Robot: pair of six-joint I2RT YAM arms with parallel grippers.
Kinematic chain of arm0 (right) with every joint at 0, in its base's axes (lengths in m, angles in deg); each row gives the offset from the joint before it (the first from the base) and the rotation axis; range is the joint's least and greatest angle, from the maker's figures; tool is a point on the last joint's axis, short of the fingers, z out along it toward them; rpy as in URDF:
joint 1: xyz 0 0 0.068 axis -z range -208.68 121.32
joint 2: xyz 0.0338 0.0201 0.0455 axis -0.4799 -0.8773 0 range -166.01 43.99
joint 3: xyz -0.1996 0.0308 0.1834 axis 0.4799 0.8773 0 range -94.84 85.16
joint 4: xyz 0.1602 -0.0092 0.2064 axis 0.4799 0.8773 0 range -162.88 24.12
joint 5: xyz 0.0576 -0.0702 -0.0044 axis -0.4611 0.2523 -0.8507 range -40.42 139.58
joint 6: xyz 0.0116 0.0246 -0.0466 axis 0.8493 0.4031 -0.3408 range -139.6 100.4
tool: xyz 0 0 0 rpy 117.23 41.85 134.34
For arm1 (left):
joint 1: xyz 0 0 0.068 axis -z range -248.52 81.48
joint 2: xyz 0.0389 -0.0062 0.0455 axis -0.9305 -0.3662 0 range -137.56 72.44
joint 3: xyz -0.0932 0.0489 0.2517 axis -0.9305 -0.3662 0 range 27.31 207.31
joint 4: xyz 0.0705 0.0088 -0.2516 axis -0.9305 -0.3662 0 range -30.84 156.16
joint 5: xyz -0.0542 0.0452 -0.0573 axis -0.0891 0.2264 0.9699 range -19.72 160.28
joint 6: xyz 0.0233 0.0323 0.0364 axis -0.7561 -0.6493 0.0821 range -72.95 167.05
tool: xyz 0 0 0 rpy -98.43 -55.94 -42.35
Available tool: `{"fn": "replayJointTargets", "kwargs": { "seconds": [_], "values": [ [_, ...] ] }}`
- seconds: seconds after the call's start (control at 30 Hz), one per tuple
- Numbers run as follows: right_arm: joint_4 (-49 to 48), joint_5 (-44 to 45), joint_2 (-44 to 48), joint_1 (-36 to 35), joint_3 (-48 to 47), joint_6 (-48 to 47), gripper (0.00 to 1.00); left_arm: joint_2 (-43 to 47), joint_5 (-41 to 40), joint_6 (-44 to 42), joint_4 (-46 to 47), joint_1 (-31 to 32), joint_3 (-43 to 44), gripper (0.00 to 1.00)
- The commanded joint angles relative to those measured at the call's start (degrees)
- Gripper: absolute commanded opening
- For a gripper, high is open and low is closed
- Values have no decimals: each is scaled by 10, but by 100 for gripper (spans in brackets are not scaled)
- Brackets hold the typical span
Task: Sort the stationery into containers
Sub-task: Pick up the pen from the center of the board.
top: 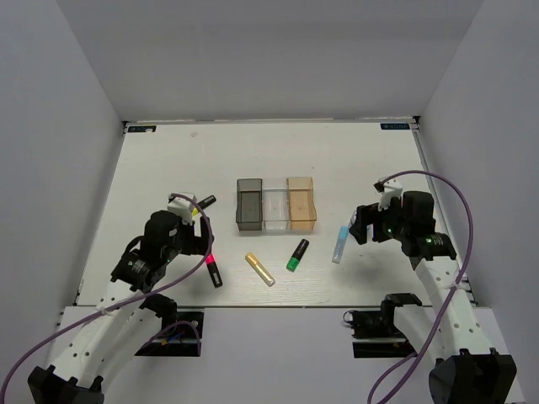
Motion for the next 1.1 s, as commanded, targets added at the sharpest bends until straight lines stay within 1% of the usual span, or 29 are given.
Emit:
{"fn": "replayJointTargets", "kwargs": {
  "seconds": [0.0, 0.1, 0.23, 0.27, 0.3, 0.33, 0.37, 0.4, 0.43, 0.47, 0.5, 0.53, 0.57, 0.6, 0.63, 0.67, 0.7, 0.73, 0.77, 0.8, 0.83, 0.87, 0.9, 0.93, 0.97, 1.0, 1.03, 1.07],
  "values": [
    [-23, 1, 12, -2, -20, 20, 90, -4, -7, -5, 0, 2, 11, 100],
    [-22, 2, 7, -2, -22, 12, 90, -5, -9, -5, 2, 2, 11, 100],
    [-9, -26, 14, -2, -18, -18, 90, -12, -13, -5, 0, 2, 11, 100],
    [-8, -30, 13, -3, -13, -38, 90, -14, -12, -5, -1, 2, 11, 99],
    [-8, -39, 13, -2, -10, -46, 82, -18, -13, -6, 2, 2, 11, 99],
    [-6, -46, 10, -1, -6, -53, 56, -20, -13, -6, 2, 2, 12, 94],
    [-6, -48, 7, -3, -7, -59, 13, -23, -14, -7, 4, 2, 10, 89],
    [-10, -51, 4, -3, -8, -57, 0, -30, -15, -9, 12, 2, 10, 77],
    [-12, -60, 1, -2, -12, -59, 0, -40, -26, -12, 15, 2, 12, 55],
    [-12, -71, -2, -4, -14, -61, 0, -46, -32, -7, 16, 2, 18, 3],
    [-10, -79, -8, -3, -27, -62, 0, -56, -37, -4, 7, -3, 25, 0],
    [-8, -83, -12, -3, -33, -66, 77, -89, -42, -1, 4, -8, 41, 0],
    [-1, -105, -21, -3, -39, -80, 90, -100, -47, -5, 1, -12, 58, 2],
    [3, -112, -33, -4, -57, -83, 90, -113, -52, -9, -6, -14, 81, 21],
    [8, -127, -40, -3, -62, -84, 86, -161, -70, -22, -11, -19, 94, 56],
    [13, -134, -55, -3, -69, -85, 68, -182, -76, -44, -33, -23, 128, 89],
    [14, -140, -65, -2, -85, -86, 44, -222, -90, -52, -45, -25, 163, 90],
    [14, -148, -68, -5, -86, -85, 21, -264, -92, -74, -45, -33, 176, 90],
    [14, -154, -67, -3, -84, -85, 0, -300, -92, -92, -42, -36, 200, 76],
    [12, -165, -57, -5, -78, -90, 4, -320, -80, -116, -38, -42, 228, 65],
    [9, -170, -52, -5, -71, -89, 24, -354, -67, -123, -31, -62, 236, 56],
    [7, -177, -45, -5, -67, -95, 80, -388, -17, -128, -26, -70, 245, 52],
    [5, -187, -28, -4, -62, -96, 87, -405, 1, -151, -24, -79, 271, 49],
    [5, -192, -26, -4, -58, -97, 89, -452, 14, -159, -30, -91, 280, 49],
    [6, -193, -21, -5, -57, -99, 89, -470, 35, -166, -31, -100, 289, 49],
    [11, -201, -14, -3, -57, -103, 89, -485, 37, -189, -33, -111, 315, 49],
    [14, -203, -12, -3, -57, -109, 89, -527, 37, -193, -35, -114, 322, 49],
    [20, -205, -13, -3, -56, -111, 86, -541, 51, -197, -38, -127, 337, 49]
  ]
}}
